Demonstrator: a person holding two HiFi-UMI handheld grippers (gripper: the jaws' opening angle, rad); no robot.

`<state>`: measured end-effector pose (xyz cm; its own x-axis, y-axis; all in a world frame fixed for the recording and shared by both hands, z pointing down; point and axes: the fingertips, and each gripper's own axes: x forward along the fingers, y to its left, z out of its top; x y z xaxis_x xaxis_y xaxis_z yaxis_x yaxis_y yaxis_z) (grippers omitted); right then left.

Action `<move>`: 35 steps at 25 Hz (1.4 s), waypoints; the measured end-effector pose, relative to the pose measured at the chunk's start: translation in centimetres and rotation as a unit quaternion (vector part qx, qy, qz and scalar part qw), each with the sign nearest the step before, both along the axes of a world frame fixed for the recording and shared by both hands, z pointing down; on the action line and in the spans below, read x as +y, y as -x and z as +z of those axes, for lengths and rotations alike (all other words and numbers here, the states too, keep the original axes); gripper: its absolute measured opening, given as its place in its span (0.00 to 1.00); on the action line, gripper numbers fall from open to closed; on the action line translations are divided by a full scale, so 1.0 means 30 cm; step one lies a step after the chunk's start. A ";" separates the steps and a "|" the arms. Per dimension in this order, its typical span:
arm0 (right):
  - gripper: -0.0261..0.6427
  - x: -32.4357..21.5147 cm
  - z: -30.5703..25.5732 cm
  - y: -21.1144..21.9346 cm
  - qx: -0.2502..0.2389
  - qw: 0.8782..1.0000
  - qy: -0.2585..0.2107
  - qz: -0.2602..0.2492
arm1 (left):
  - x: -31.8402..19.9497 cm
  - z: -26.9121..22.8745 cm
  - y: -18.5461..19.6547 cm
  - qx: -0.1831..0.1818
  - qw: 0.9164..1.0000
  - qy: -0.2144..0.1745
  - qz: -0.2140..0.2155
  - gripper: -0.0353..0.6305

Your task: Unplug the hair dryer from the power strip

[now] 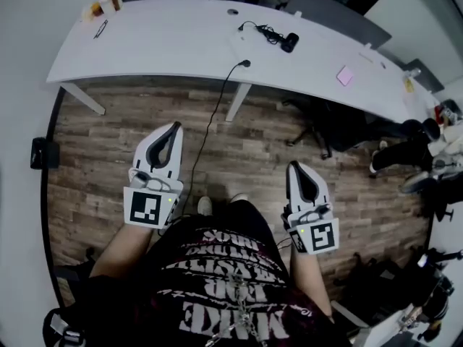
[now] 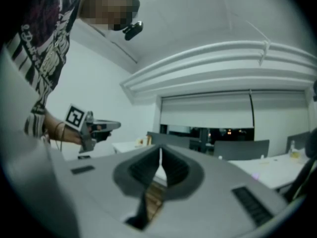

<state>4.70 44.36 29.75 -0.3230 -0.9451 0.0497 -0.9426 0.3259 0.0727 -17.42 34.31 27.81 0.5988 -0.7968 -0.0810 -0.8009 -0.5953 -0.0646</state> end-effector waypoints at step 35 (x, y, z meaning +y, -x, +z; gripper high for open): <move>0.09 -0.411 0.075 -0.038 -0.079 0.994 0.031 -0.068 | -0.306 0.139 -0.056 -0.017 0.999 0.042 -0.019 0.09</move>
<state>5.84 32.02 32.00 -0.4555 -0.8891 0.0449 -0.8877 0.4498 -0.0978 -15.76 25.13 31.97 0.5685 -0.8227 0.0073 -0.8218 -0.5682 -0.0430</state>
